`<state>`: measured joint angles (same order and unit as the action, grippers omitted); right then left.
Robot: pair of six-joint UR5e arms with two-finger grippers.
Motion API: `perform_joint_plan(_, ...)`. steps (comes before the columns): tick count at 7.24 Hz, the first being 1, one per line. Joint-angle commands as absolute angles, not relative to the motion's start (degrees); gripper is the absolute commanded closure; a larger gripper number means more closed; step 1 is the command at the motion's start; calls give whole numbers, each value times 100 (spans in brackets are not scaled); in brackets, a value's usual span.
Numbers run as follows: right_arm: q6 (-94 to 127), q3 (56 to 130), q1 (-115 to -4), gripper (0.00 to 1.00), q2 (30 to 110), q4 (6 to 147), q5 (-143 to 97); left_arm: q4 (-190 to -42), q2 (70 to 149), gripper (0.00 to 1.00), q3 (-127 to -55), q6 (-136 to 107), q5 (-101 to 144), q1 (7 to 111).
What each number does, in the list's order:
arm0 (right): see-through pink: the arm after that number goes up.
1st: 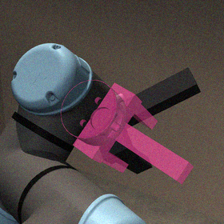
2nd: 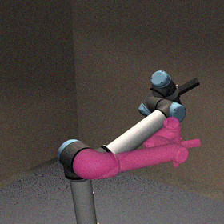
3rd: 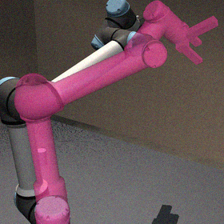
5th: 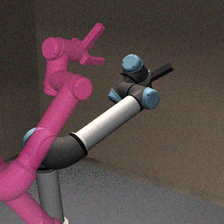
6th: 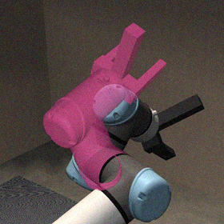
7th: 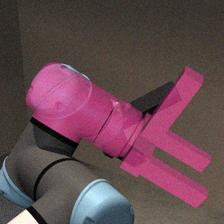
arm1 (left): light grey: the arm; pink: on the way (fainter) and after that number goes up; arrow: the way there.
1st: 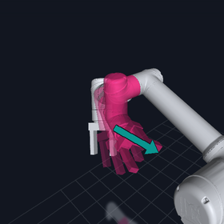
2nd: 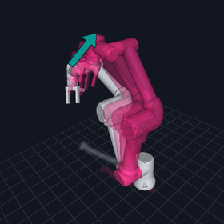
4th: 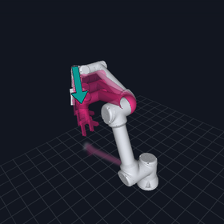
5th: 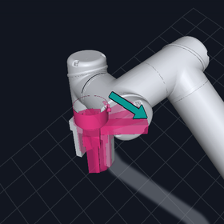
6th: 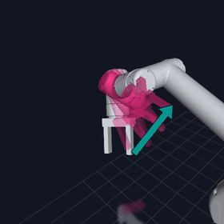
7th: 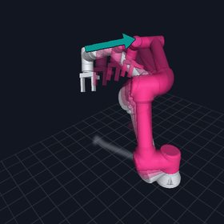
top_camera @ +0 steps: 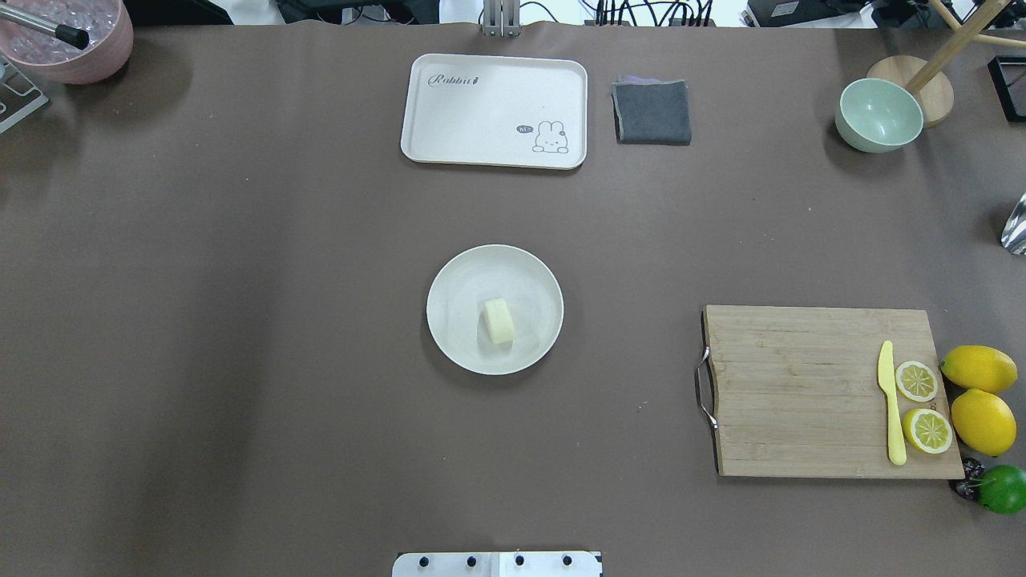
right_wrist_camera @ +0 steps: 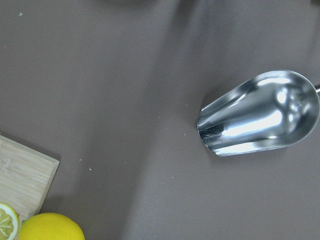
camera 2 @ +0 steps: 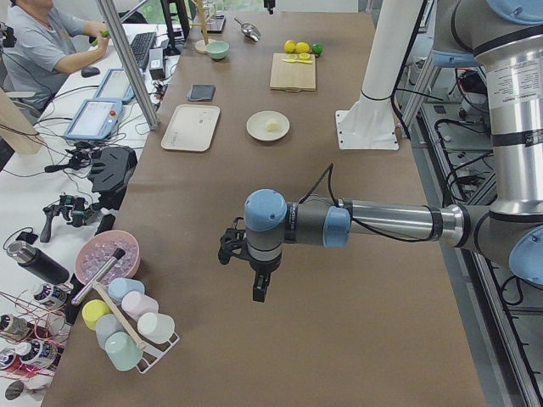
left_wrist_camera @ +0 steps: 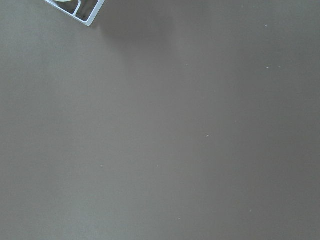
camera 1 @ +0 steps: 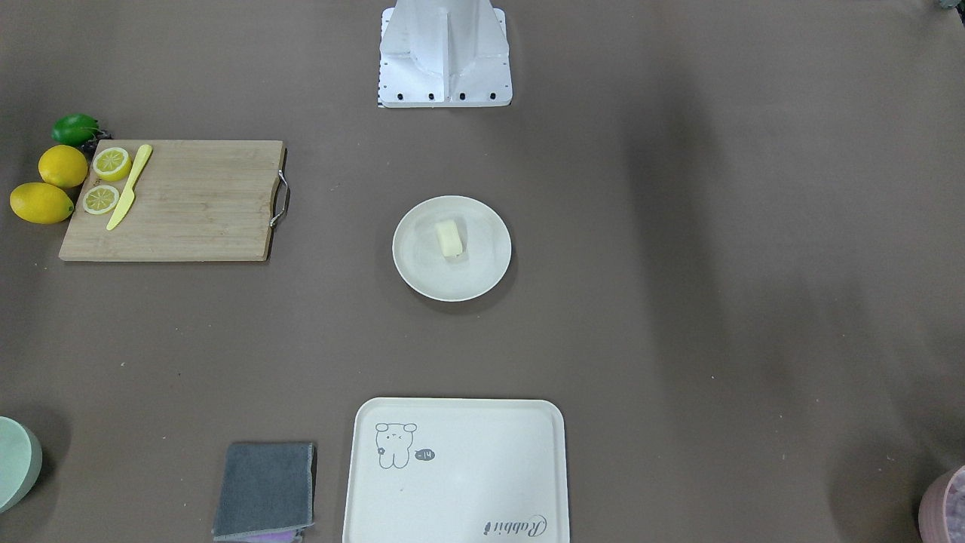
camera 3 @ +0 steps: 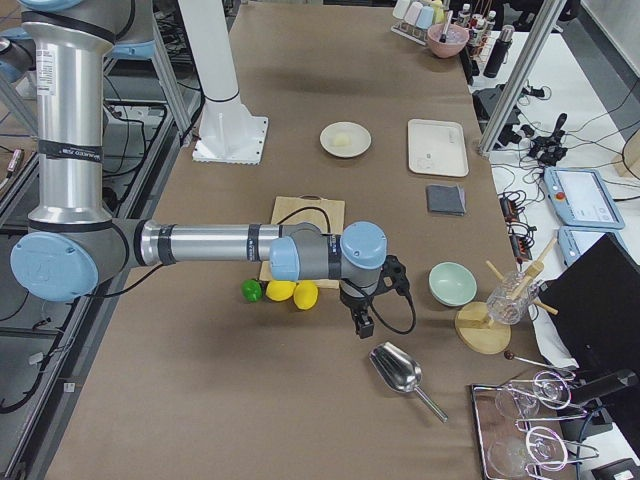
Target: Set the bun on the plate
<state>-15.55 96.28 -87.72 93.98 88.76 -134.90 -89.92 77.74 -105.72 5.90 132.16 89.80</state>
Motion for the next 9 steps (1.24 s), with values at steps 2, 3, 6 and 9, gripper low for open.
perform_joint_plan(2,-1600,9624,-8885,0,9369,9079,-13368,-9079,7638,3,-10740,589,13219,8983)
perform_joint_plan(3,-1600,9633,-8886,0,9369,9070,-13359,-9088,7646,3,-10688,624,13210,8939)
perform_joint_plan(6,-1608,9616,-8868,0,9352,9062,-13360,-9062,7717,3,-10705,624,13201,8938)
perform_joint_plan(9,-1582,9659,-8877,0,9369,9062,-13333,-9070,7708,3,-10740,598,13227,8947)
